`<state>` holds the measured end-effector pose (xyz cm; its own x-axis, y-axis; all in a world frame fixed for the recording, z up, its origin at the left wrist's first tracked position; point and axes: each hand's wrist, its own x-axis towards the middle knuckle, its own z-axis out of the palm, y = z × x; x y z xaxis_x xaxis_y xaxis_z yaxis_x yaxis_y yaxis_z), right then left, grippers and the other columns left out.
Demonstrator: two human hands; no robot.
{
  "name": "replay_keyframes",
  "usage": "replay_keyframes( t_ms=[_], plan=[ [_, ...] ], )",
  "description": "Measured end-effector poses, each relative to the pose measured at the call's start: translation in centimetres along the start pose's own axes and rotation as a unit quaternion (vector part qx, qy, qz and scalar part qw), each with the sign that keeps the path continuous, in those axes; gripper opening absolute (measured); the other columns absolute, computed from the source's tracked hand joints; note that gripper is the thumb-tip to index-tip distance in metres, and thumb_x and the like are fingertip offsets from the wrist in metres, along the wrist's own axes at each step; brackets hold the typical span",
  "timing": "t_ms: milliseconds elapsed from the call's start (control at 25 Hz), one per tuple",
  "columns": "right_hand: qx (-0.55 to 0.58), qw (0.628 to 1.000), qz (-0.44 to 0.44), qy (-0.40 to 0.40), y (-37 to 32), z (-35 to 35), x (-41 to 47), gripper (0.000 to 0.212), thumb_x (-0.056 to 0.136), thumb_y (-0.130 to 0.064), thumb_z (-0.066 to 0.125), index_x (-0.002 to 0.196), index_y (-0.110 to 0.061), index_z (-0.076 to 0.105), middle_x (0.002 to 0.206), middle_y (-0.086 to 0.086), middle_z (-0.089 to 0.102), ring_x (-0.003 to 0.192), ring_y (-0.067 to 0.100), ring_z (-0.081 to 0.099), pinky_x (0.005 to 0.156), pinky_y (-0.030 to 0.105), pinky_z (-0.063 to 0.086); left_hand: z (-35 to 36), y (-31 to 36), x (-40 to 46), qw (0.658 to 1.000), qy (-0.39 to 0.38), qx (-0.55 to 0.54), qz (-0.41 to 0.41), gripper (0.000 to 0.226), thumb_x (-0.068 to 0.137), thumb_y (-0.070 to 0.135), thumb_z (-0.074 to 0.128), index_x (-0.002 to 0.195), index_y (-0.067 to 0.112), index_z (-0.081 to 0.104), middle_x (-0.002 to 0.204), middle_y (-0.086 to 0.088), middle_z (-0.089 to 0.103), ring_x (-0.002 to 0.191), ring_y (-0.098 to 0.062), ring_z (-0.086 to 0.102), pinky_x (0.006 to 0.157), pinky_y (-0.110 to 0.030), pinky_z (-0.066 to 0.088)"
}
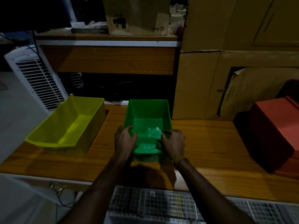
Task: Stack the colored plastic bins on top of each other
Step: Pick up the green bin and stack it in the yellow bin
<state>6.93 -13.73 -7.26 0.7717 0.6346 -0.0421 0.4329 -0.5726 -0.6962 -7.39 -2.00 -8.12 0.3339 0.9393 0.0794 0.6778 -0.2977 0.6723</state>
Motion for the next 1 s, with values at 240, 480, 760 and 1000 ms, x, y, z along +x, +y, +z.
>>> replay_keyframes(
  t_ms=[240, 480, 760, 1000],
  plan=[
    [-0.016, 1.000, 0.023, 0.010, -1.9, 1.0, -0.3, 0.038, 0.093, -0.033, 0.058, 0.130, -0.030, 0.060, 0.142, 0.015, 0.045, 0.134, 0.036, 0.038, 0.109, 0.049, 0.038, -0.4, -0.3, 0.3, 0.999, 0.010, -0.031, 0.002, 0.033, 0.088, 0.026, 0.065, 0.121, 0.026, 0.064, 0.131, -0.011, 0.054, 0.112, -0.032, 0.059, 0.078, -0.045, 0.060],
    [0.005, 0.998, 0.048, 0.051, -6.9, 2.0, -2.2, 0.036, 0.091, -0.034, 0.057, 0.127, -0.032, 0.062, 0.138, 0.016, 0.050, 0.131, 0.036, 0.041, 0.104, 0.047, 0.037, -5.3, -0.3, 2.8, 0.997, 0.043, -0.066, -0.005, 0.018, 0.087, 0.028, 0.065, 0.102, 0.024, 0.073, 0.103, -0.008, 0.073, 0.069, -0.016, 0.066, 0.053, -0.024, 0.049],
    [0.055, 0.990, -0.012, 0.128, -17.6, 2.2, -4.8, 0.032, 0.091, -0.038, 0.058, 0.123, -0.035, 0.065, 0.135, 0.015, 0.054, 0.132, 0.035, 0.041, 0.106, 0.047, 0.039, -16.8, -0.3, 6.7, 0.989, 0.097, -0.082, 0.081, 0.022, 0.088, 0.033, 0.063, 0.101, 0.019, 0.074, 0.103, -0.007, 0.073, 0.090, -0.027, 0.066, 0.069, -0.031, 0.048],
    [0.093, 0.982, -0.062, 0.152, -27.7, 4.8, -6.7, 0.032, 0.092, -0.039, 0.056, 0.122, -0.034, 0.066, 0.136, 0.013, 0.052, 0.133, 0.035, 0.039, 0.106, 0.046, 0.033, -25.1, -4.1, 10.0, 0.974, 0.138, -0.091, 0.153, 0.019, 0.089, 0.029, 0.061, 0.101, 0.019, 0.073, 0.108, -0.007, 0.071, 0.082, -0.020, 0.064, 0.066, -0.035, 0.054]
  ],
)
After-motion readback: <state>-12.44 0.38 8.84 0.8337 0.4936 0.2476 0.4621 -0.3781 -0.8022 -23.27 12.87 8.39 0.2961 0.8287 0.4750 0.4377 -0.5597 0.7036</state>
